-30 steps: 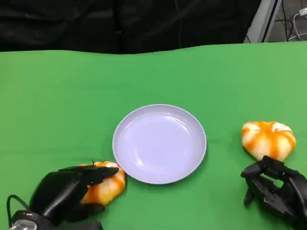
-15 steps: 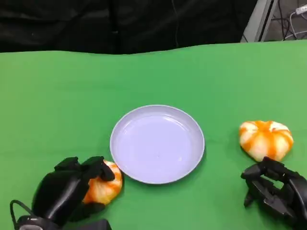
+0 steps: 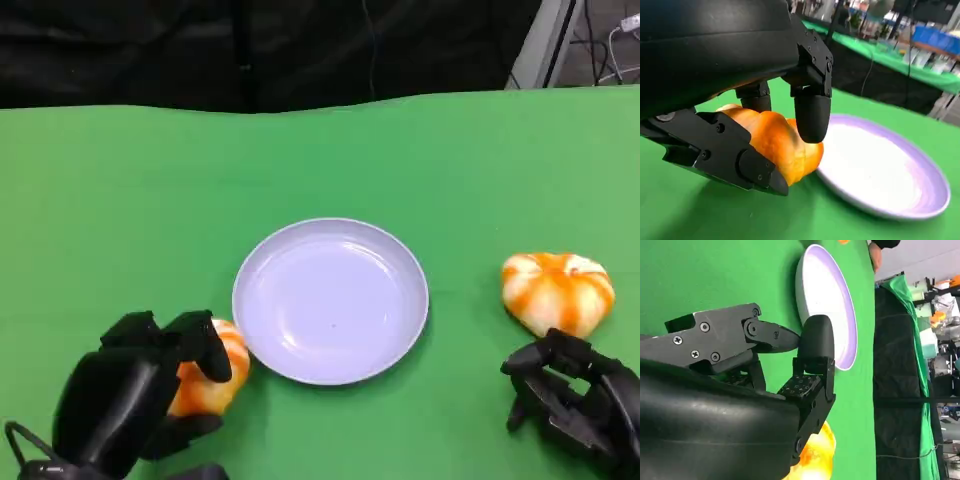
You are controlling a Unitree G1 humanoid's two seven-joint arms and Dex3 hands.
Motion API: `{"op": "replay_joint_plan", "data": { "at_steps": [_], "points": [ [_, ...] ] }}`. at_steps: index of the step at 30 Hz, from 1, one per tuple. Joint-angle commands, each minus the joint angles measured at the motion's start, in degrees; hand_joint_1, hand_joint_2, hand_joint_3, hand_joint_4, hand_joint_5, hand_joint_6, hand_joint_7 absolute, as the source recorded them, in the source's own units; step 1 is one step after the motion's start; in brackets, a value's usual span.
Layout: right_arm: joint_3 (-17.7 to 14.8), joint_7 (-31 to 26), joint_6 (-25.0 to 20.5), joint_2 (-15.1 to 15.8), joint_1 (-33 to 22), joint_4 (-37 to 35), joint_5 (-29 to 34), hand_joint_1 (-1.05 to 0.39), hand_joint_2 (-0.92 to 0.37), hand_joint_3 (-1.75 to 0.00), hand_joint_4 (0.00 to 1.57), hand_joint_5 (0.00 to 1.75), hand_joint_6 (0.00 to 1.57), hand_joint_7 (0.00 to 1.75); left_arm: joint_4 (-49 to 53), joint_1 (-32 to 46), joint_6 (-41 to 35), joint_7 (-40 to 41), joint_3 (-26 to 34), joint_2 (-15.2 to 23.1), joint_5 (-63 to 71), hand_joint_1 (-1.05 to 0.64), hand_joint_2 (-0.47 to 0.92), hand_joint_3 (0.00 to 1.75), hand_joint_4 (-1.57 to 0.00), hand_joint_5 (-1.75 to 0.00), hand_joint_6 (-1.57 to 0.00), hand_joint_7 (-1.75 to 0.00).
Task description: Grasp the bread from the table and place it into the plate.
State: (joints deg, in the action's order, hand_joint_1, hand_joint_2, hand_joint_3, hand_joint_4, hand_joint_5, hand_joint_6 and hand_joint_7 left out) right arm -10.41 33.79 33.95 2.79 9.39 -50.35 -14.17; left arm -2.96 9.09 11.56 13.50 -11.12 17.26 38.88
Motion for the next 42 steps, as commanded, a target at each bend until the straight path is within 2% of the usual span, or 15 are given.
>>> {"op": "replay_joint_plan", "data": {
  "at_steps": [1, 4, 8, 17, 24, 28, 33, 37, 42],
  "points": [
    [-0.23, 0.04, 0.1, 0.41, -0.08, 0.11, -0.28, -0.23, -0.92, -0.49, 0.6, 1.74, 0.71, 1.11, -4.01, 1.58, -0.04, -0.52, 1.64, 1.1, -0.34, -0.04, 0.82, 0.0, -0.62, -1.75, -0.47, -1.75],
    [-0.17, -0.24, 0.15, 0.32, -0.08, 0.0, -0.07, -0.24, -0.92, -0.49, 0.6, 1.73, 0.72, 1.11, -10.38, 2.62, 2.27, 0.38, 3.92, 1.79, -0.65, 0.0, 0.81, 0.0, -0.62, -1.75, -0.49, -1.69],
    [-0.18, -0.23, 0.17, 0.3, -0.07, -0.02, -0.09, -0.24, -0.92, -0.48, 0.6, 1.72, 0.72, 1.11, -11.13, 2.92, 2.88, -0.13, 4.62, 1.39, -0.48, 0.0, 0.81, 0.0, -0.62, -1.75, -0.5, -1.67],
    [-0.03, -0.66, 0.38, 0.2, -0.1, -0.09, 0.23, -0.23, -0.92, -0.49, 0.61, 1.74, 0.72, 1.11, -14.06, -2.53, 3.88, -1.77, 3.41, -0.52, -0.7, -0.02, 0.82, 0.01, -0.57, -1.75, -0.48, -1.69],
    [0.04, -0.65, 0.53, 0.1, -0.16, -0.17, 0.21, -0.23, -0.92, -0.49, 0.61, 1.74, 0.73, 1.11, -10.12, -6.19, 5.39, -1.98, 1.54, -0.82, -0.25, -0.05, 0.82, 0.01, -0.57, -1.75, -0.48, -1.69],
    [0.15, -0.94, 0.79, -0.35, -0.29, 0.06, 0.23, -0.24, -0.92, -0.48, 0.61, 1.74, 0.73, 1.11, -4.14, -10.15, 7.37, -2.24, -1.23, -1.48, -0.52, -0.04, 0.82, 0.0, -0.55, -1.75, -0.48, -1.68],
    [0.23, -1.09, 0.77, -0.33, -0.29, 0.07, 0.25, -0.25, -0.92, -0.48, 0.61, 1.74, 0.73, 1.11, -2.64, -11.03, 8.21, -1.66, -1.66, -1.41, -0.51, -0.04, 0.82, 0.0, -0.54, -1.75, -0.48, -1.67],
    [0.45, -1.76, 1.0, -0.37, -0.43, -0.16, 0.79, -0.24, -0.92, -0.48, 0.61, 1.74, 0.73, 1.11, 6.19, -16.09, 9.47, -1.73, -6.16, -4.69, -0.55, 0.0, 0.82, 0.0, -0.54, -1.75, -0.47, -1.69],
    [0.47, -1.73, 1.12, -0.59, -0.35, -0.22, 0.7, -0.25, -0.92, -0.48, 0.61, 1.74, 0.73, 1.11, 10.91, -18.86, 9.81, -1.09, -7.51, -5.71, -0.37, -0.01, 0.82, 0.0, -0.52, -1.75, -0.44, -1.72]
  ]
}}
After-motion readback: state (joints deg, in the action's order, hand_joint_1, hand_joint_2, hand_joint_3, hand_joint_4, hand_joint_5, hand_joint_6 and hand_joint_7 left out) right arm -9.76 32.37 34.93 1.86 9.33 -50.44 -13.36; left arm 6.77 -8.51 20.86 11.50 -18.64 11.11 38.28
